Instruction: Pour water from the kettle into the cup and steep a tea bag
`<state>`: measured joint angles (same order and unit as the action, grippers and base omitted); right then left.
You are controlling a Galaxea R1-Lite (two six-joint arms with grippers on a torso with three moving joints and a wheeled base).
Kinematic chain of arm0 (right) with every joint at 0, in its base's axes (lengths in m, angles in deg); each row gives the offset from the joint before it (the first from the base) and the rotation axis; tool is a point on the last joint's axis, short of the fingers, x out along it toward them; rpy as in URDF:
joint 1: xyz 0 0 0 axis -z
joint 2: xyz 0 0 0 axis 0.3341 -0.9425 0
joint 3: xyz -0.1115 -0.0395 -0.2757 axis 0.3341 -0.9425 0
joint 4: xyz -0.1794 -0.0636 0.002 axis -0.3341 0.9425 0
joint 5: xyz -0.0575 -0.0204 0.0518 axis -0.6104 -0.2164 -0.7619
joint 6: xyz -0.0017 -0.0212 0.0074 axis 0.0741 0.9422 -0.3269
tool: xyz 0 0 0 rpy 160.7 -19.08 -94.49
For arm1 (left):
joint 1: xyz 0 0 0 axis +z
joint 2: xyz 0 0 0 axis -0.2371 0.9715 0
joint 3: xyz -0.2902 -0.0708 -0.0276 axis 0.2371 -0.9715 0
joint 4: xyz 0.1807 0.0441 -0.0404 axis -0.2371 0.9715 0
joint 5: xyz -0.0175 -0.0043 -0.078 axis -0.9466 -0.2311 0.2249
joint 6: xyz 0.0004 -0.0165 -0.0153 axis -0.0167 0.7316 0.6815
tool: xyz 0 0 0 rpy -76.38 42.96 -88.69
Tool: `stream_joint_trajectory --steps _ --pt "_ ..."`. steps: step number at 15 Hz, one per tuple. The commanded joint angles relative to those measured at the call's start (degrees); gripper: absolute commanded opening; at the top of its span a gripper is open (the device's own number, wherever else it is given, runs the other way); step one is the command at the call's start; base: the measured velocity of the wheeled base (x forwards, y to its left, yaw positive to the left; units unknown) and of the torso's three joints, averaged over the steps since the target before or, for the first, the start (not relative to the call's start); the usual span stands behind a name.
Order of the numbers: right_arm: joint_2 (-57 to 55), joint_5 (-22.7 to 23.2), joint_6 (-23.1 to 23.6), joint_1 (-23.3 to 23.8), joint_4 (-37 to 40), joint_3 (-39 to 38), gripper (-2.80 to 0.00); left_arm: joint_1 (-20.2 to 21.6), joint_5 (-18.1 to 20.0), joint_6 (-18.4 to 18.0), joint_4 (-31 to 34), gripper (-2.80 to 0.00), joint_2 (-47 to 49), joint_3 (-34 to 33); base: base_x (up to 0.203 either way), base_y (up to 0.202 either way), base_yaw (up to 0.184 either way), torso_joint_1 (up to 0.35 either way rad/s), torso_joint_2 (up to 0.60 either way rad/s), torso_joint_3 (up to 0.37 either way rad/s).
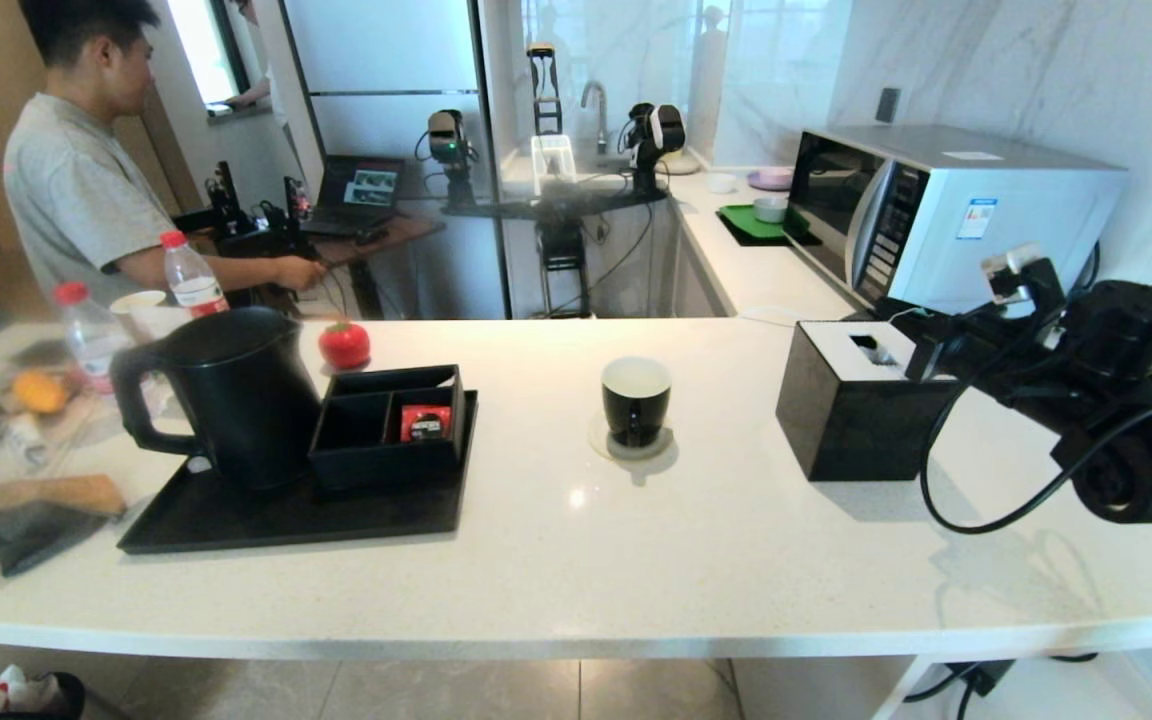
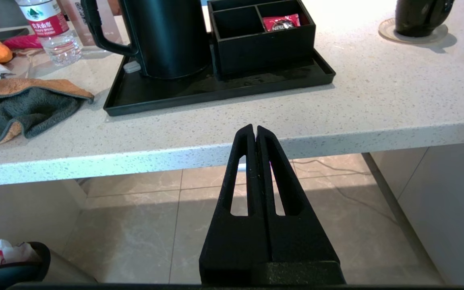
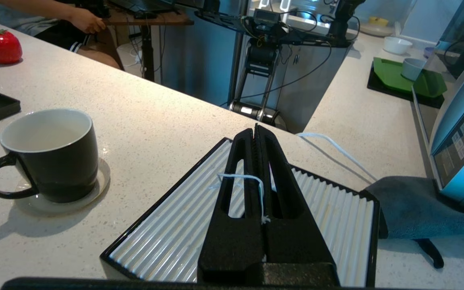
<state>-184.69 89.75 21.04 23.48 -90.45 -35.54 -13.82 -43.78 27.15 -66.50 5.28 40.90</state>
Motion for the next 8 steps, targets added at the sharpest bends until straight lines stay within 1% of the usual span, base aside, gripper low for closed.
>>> stream_joint_trajectory --steps 1,6,8 --pt "-0.9 0.2 0.0 0.0 0.1 2.8 -2.80 0.0 0.0 0.0 0.0 -2.80 0.0 0.0 0.000 0.000 0.000 0.000 0.00 0.000" --pt "-1.1 0.2 0.0 0.1 7.0 15.3 -2.80 0.0 0.0 0.0 0.0 -2.80 0.0 0.0 0.000 0.000 0.000 0.000 0.00 0.000" --pt "-1.1 0.3 0.0 0.1 9.1 17.7 -2.80 0.0 0.0 0.0 0.0 -2.80 0.0 0.0 0.000 0.000 0.000 0.000 0.00 0.000"
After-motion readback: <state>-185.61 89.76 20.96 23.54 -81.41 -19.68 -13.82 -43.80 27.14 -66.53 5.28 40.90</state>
